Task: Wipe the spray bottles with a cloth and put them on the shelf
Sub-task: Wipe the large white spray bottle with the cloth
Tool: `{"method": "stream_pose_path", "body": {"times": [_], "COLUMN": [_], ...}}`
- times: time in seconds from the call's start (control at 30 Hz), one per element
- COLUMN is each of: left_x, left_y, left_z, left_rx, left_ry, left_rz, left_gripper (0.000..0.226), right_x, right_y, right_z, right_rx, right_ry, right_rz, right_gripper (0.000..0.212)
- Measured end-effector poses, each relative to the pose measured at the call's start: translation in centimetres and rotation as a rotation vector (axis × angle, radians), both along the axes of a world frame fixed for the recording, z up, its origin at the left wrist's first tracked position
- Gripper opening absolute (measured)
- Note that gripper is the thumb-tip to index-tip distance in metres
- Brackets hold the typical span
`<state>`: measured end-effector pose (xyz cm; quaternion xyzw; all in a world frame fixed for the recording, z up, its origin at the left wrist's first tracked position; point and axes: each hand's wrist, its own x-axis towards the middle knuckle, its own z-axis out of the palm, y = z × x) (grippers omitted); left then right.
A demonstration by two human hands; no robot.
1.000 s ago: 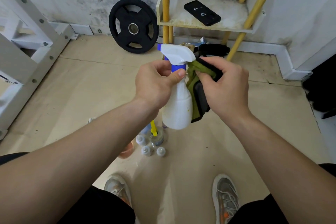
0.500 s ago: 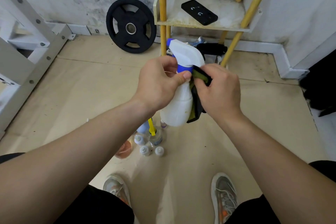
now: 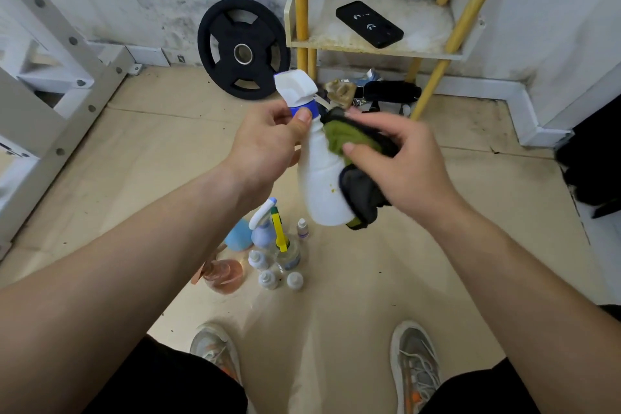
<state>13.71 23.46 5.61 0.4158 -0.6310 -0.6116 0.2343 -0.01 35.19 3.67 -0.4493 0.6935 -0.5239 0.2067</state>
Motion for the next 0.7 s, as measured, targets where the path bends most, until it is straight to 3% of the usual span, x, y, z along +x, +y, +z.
{"method": "stream_pose_path", "body": {"times": [0.07, 0.3, 0.53, 0.7], "left_x": [-0.2, -0.5, 0.0, 0.5], "left_y": [0.2, 0.3, -0.6, -1.8], "left_z": [-0.1, -0.1, -0.2, 0.4], "left_rx": [0.014, 0.040, 0.053, 0.098], "left_ry": [-0.019, -0.041, -0.086, -0.043], "left_rz": [0.011, 0.137, 0.226, 0.315], "left_gripper": [0.021, 0.027, 0.043, 0.024], "right_x": [1.1, 1.9, 1.6, 1.8], "right_y": [0.1, 0.6, 0.9, 1.7], "right_z": [-0.9, -2.6, -3.0, -3.1], "right_rx": [0.004, -0.034, -0.036, 0.044], "right_ry": [0.168, 0.442, 0.394, 0.377], "right_rz": [0.050, 0.111, 0.096, 0.126], "right_gripper": [0.036, 0.027, 0.026, 0.023]}}
